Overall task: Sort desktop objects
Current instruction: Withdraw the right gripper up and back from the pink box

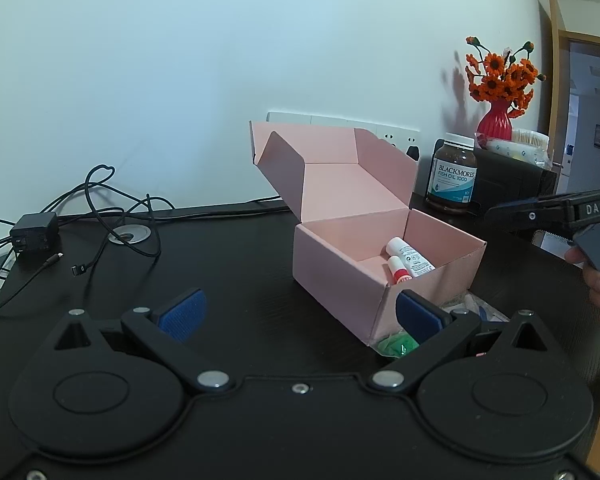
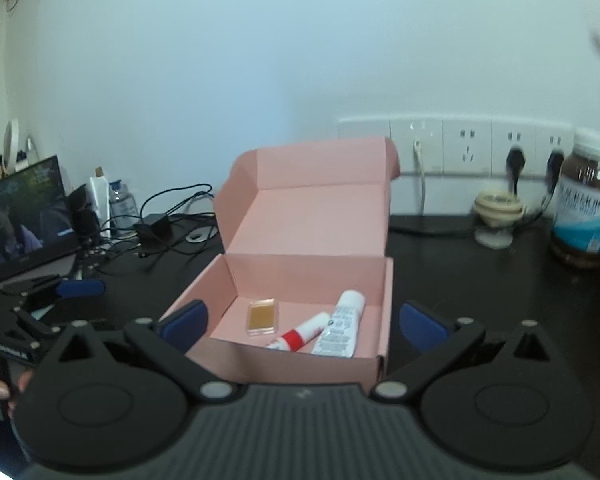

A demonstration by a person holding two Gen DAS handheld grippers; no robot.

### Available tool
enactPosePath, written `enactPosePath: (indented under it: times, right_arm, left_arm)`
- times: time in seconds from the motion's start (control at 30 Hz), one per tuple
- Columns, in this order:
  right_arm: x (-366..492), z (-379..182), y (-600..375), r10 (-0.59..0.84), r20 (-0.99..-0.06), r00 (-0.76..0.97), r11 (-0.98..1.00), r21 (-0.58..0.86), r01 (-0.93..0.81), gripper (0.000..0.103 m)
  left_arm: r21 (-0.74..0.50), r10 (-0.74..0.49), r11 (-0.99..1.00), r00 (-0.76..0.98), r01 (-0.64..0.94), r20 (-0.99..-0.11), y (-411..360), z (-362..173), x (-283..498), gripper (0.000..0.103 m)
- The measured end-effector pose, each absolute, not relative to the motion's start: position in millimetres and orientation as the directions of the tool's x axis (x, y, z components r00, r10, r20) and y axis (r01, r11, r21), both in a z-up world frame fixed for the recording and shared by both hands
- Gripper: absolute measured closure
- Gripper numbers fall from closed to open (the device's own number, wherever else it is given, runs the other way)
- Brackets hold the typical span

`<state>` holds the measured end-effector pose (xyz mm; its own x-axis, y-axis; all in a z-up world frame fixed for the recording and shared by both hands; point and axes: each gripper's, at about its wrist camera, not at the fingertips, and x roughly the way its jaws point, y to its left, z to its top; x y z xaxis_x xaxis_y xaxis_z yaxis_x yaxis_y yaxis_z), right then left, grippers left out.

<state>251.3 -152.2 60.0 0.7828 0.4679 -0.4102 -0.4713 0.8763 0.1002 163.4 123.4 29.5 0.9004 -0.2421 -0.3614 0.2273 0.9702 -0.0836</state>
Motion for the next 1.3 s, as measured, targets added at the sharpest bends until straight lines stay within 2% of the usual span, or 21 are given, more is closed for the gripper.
enactPosePath:
  times: [0.13, 0.23, 0.33, 0.43, 0.47, 0.73, 0.93, 1.1, 1.3]
  right_arm:
    - [240.9, 62.1, -149.4, 0.470, -0.360, 0.806, 0.870, 0.037, -0.491, 0.001]
    - [239.8, 62.4, -157.5, 0.555, -0.316, 0.769, 0.829, 0.130, -0.544, 0.001]
    - [235.0, 60.6, -169.1, 0.592, -0.215, 0.776, 0.805, 0.207, -0.557, 0.001]
    - [220.2, 59.6, -171.6, 0.574, -0.122, 0.810, 0.818, 0.140, -0.558, 0.001]
    - [215.5, 59.4, -169.8, 0.571, -0.115, 0.813, 0.821, 0.103, -0.562, 0.001]
    - [209.1, 54.7, -156.8, 0.527, -0.216, 0.822, 0.840, -0.016, -0.543, 0.001]
    - [218.4, 50.6, -163.7, 0.473, -0.230, 0.850, 0.877, 0.029, -0.480, 0.001]
    - [219.6, 41.0, -167.2, 0.441, -0.189, 0.877, 0.892, -0.015, -0.452, 0.001]
    - [222.8, 37.8, -174.0, 0.465, -0.193, 0.864, 0.882, 0.015, -0.472, 0.001]
  left_arm:
    - [-0.083, -0.242, 0.970, 0.900, 0.228, -0.361, 123.4, 29.7, 163.3, 0.000]
    - [-0.080, -0.241, 0.970, 0.901, 0.228, -0.361, 123.1, 29.7, 163.0, 0.000]
    - [-0.079, -0.241, 0.970, 0.901, 0.228, -0.361, 122.9, 29.6, 163.0, 0.000]
    - [-0.077, -0.242, 0.970, 0.901, 0.229, -0.361, 122.6, 29.6, 163.1, 0.000]
    - [-0.076, -0.242, 0.970, 0.901, 0.230, -0.361, 122.5, 29.6, 163.1, 0.000]
    - [-0.073, -0.238, 0.971, 0.902, 0.227, -0.359, 121.6, 29.4, 163.0, 0.000]
    - [-0.079, -0.238, 0.971, 0.902, 0.224, -0.360, 122.8, 29.4, 163.2, 0.000]
    - [-0.076, -0.238, 0.971, 0.902, 0.226, -0.360, 122.5, 29.4, 163.4, 0.000]
    - [-0.073, -0.239, 0.971, 0.902, 0.228, -0.360, 122.1, 29.5, 163.0, 0.000]
